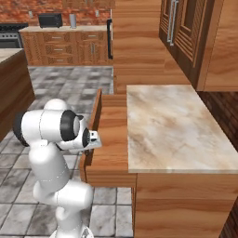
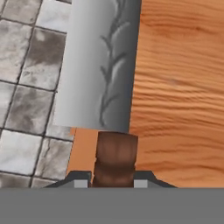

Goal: Pick up the metallic utensils from the counter and place them in the open drawer. Make sure not to pick up any wooden utensils.

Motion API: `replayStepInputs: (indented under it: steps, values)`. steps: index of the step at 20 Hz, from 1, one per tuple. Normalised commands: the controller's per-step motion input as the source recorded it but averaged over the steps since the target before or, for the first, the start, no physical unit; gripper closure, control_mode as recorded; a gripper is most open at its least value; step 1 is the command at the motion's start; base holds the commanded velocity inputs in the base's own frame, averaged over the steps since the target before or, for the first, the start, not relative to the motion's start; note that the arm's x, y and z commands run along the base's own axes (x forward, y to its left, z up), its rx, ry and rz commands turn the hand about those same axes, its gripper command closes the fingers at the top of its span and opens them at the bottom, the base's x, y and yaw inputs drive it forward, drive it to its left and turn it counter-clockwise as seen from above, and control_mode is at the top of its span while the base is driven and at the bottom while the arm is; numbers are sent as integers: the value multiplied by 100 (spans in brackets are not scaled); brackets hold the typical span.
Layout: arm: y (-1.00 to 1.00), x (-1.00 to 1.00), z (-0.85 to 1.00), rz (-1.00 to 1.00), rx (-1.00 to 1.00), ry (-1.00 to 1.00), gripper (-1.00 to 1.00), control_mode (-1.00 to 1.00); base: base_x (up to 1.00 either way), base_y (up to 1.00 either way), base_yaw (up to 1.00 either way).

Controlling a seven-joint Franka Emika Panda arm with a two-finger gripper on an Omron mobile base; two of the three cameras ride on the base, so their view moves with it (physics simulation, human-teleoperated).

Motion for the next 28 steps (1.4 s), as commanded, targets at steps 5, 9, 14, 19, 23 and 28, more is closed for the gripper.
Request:
replayStepInputs:
  steps: [5, 9, 14, 19, 23, 28]
  values:
    - [51, 0, -17, 0, 0, 0, 100, -100, 0, 0, 0]
    - [14, 0, -2, 0, 0, 2, 100, -100, 0, 0, 0]
    - [-37, 0, 55, -2, 8, 7, 100, -100, 0, 0, 0]
    - [-44, 5, 54, -2, 10, 6, 100, -100, 0, 0, 0]
    - [-16, 34, -8, 0, 3, 2, 100, -100, 0, 0, 0]
    - [-4, 53, -42, -4, -4, 7, 100, -100, 0, 0, 0]
